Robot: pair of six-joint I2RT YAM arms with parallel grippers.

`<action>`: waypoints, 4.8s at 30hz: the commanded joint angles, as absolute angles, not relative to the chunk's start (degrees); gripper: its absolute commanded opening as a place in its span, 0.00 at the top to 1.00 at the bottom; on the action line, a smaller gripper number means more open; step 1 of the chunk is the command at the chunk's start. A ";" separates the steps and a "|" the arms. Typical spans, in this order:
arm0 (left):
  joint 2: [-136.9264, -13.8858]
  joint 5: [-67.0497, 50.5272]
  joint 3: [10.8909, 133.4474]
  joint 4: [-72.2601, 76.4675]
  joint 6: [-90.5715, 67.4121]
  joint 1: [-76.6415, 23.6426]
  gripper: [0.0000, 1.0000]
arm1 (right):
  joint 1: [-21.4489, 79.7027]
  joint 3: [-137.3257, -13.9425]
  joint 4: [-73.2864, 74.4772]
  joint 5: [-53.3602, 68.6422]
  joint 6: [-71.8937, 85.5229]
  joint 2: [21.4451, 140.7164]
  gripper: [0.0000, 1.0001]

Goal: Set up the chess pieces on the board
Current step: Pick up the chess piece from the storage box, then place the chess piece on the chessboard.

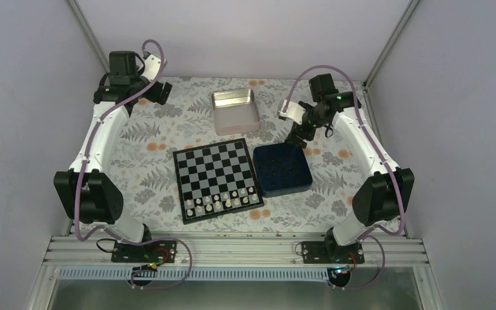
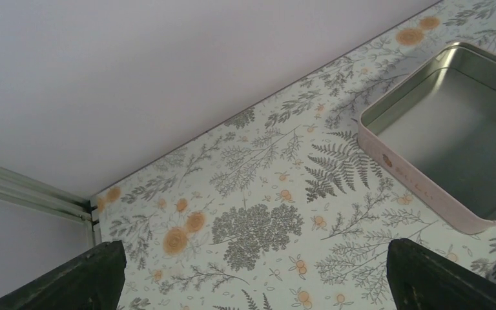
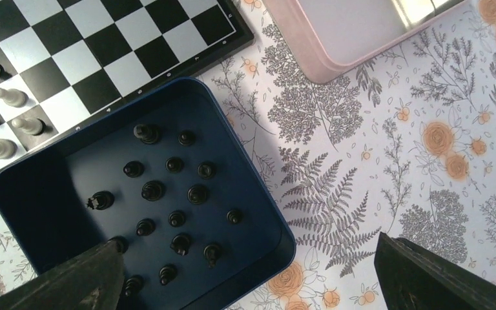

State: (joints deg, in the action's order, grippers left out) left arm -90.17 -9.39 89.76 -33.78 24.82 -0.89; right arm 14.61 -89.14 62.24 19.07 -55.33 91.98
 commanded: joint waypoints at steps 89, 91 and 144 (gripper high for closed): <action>-91.55 -8.60 84.26 -22.05 28.37 -0.88 0.00 | 21.35 -82.06 63.59 -5.40 -61.96 107.77 0.90; -91.35 -8.78 84.39 -22.05 28.47 -0.92 0.00 | 22.01 -85.02 66.06 -5.59 -61.63 107.37 0.90; -85.90 -12.19 76.19 -19.31 32.36 1.52 0.00 | 43.59 -128.14 68.78 0.91 -62.58 139.84 0.89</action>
State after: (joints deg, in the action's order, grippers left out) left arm -86.89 -10.39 76.53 -20.18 31.94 1.02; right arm 43.09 -127.92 67.77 -0.01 -62.92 138.82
